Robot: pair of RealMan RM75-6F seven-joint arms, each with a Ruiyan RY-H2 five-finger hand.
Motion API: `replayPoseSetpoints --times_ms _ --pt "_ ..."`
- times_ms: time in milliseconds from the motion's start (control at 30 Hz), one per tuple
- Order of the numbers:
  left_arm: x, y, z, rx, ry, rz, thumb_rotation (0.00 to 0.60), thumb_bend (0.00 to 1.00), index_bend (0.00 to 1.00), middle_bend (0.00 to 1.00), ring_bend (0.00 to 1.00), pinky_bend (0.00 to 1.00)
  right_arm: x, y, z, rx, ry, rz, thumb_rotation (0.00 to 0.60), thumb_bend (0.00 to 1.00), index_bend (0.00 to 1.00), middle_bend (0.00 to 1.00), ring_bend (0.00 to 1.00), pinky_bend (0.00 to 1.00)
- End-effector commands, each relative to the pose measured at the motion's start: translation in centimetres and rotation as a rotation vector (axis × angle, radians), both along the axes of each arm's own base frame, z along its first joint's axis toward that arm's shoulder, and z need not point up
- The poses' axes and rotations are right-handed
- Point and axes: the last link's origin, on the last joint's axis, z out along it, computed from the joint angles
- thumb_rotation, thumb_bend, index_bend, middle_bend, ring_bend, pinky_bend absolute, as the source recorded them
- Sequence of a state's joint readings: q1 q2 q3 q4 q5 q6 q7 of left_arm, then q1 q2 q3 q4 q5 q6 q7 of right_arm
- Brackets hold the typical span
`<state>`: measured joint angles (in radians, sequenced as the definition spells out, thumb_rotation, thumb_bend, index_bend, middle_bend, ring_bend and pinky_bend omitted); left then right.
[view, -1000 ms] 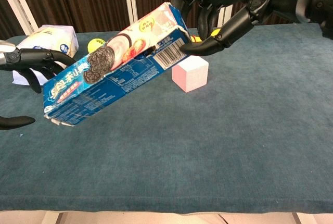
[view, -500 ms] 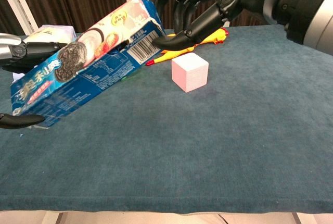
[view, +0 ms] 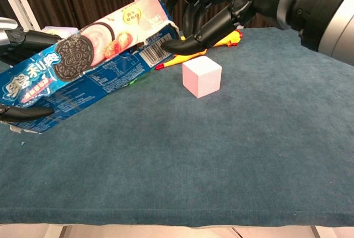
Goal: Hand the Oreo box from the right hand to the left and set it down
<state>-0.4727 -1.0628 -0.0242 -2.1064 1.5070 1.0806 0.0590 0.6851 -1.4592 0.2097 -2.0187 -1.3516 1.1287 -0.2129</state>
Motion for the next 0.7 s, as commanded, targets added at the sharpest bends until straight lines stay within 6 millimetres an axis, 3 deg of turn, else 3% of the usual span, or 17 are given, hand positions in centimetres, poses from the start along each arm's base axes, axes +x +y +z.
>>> replayPoseSetpoints --times_ms 33,133,267,333,500,700 --pt "-0.1 -0.1 -0.1 -0.003 0.008 0.004 0.6 0.31 0.51 0.61 0.56 0.6 -0.3 0.0 0.0 0.004 0.004 -0.001 0.6 0.24 0.58 0.45 0.49 0.46" --pt "-0.2 -0.1 -0.1 0.005 0.015 0.003 0.6 0.32 0.51 0.61 0.56 0.6 -0.7 0.0 0.0 0.008 0.02 -0.001 0.6 0.24 0.36 0.38 0.34 0.43" --pt "-0.2 -0.2 -0.1 0.002 0.016 0.006 0.6 0.31 0.51 0.61 0.56 0.6 -1.4 0.0 -0.2 0.011 0.061 -0.002 0.6 0.15 0.03 0.06 0.04 0.26" --pt "-0.3 -0.1 -0.1 0.003 0.019 0.008 0.6 0.31 0.51 0.61 0.56 0.6 -1.6 -0.1 -0.2 0.019 0.079 -0.004 0.6 0.09 0.0 0.0 0.0 0.19" --pt "-0.6 0.0 -0.1 0.009 0.03 0.019 0.6 0.31 0.51 0.61 0.56 0.6 -2.0 0.1 0.2 0.067 0.071 -0.013 0.6 0.01 0.0 0.0 0.0 0.16" --pt "-1.6 0.7 0.3 0.08 0.101 0.018 0.6 0.31 0.51 0.61 0.56 0.6 -3.4 0.0 1.6 0.062 0.089 -0.031 0.6 0.0 0.0 0.0 0.0 0.16"
